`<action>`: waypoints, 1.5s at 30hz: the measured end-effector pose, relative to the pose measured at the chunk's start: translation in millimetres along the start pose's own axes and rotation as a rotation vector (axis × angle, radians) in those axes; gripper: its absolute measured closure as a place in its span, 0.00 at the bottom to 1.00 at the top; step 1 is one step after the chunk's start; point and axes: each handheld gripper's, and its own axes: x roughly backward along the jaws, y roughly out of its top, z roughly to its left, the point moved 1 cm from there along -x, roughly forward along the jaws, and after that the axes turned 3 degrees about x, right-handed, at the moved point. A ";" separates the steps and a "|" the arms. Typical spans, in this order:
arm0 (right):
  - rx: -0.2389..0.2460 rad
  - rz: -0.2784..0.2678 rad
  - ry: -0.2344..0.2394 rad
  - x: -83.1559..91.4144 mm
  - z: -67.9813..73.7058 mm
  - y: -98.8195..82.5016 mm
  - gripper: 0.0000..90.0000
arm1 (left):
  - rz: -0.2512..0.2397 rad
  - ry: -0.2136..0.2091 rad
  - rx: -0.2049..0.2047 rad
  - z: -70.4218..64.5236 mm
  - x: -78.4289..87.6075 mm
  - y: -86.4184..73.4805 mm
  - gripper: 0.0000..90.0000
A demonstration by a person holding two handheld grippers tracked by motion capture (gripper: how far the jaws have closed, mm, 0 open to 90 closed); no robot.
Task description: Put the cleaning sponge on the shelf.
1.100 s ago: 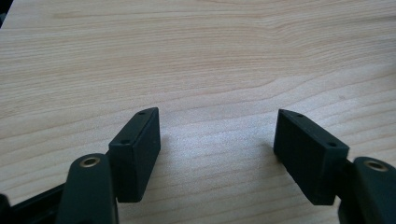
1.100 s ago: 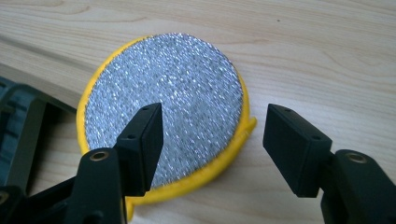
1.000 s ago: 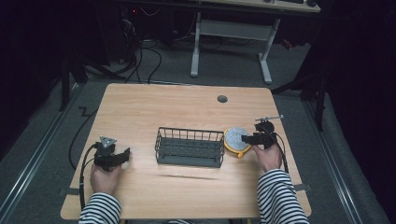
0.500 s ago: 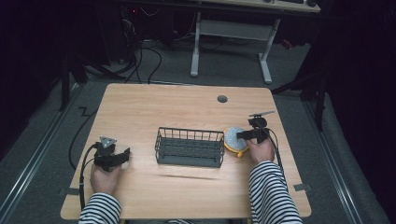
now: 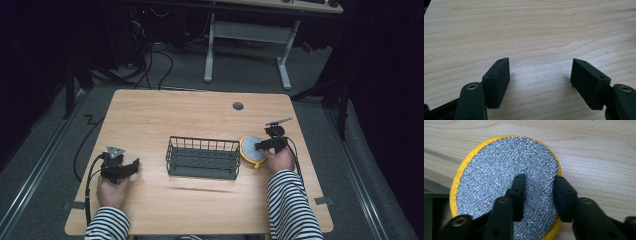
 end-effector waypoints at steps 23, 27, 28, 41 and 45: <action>0.081 -0.164 0.011 51.6 -3.6 -1.7 0.96 | 0.000 0.000 0.000 0.0 0.0 0.0 0.36; 0.094 -0.178 0.014 60.8 -3.2 -0.9 0.96 | 0.000 0.000 0.000 -0.1 0.0 0.0 0.36; 0.103 -0.184 0.010 64.7 -2.0 0.1 0.96 | 0.000 0.000 0.000 -0.1 0.0 0.0 0.36; 0.192 -0.297 0.063 106.1 27.4 18.4 0.96 | 0.001 -0.002 -0.001 0.0 0.0 0.0 0.35; 0.235 -0.315 0.086 114.6 43.6 23.7 0.96 | 0.001 -0.003 -0.001 0.0 0.0 0.0 0.35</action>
